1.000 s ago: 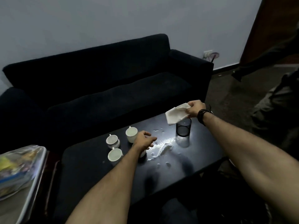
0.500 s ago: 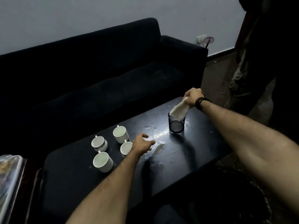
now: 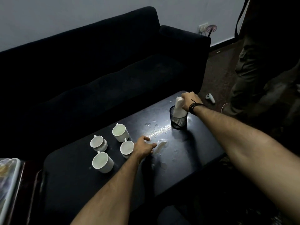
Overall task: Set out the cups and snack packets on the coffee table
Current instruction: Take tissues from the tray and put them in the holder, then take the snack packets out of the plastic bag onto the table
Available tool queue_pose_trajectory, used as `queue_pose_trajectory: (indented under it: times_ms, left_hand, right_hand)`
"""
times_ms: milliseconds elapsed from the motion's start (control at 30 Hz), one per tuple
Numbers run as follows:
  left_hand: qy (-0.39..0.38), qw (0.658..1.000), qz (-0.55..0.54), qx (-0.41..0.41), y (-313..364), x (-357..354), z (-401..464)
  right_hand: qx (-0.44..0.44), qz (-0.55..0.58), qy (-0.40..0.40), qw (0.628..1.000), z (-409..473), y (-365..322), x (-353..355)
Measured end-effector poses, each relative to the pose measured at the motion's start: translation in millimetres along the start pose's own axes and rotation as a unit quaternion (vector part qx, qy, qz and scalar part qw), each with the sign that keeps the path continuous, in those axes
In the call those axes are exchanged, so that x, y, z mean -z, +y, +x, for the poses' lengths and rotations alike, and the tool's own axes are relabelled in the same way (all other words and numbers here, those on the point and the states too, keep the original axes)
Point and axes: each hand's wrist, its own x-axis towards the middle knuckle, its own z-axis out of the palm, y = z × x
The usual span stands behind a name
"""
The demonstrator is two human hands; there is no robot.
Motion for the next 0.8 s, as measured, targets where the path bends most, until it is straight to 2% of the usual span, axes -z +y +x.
queue_pose_trajectory:
  times_ms: [133, 333, 467, 533, 633, 800]
  left_hand:
    - [0.006, 1.0, 0.011, -0.001, -4.9, 3.5, 0.6]
    - [0.035, 0.998, 0.037, -0.024, -6.0, 18.8, -7.6]
    - [0.081, 0.992, 0.08, -0.046, -6.0, 46.1, -23.5]
    - [0.105, 0.988, 0.099, -0.053, -9.3, 64.5, -34.1]
    - [0.139, 0.981, 0.119, -0.062, -25.0, 100.2, -53.4]
    - [0.194, 0.973, 0.121, -0.026, -71.9, 165.4, -87.3]
  right_hand:
    - [0.003, -0.015, -0.011, 1.0, -3.4, 1.1, -11.1]
    - [0.072, -0.015, 0.132, 0.988, -16.0, -24.5, -9.5]
    - [0.12, 0.007, 0.143, 0.982, -38.3, -72.8, -11.6]
    - [0.144, 0.019, 0.111, 0.983, -53.8, -103.0, -19.1]
    - [0.188, 0.028, 0.007, 0.982, -81.9, -157.2, -37.7]
    - [0.253, 0.025, -0.139, 0.957, -128.9, -246.3, -76.1]
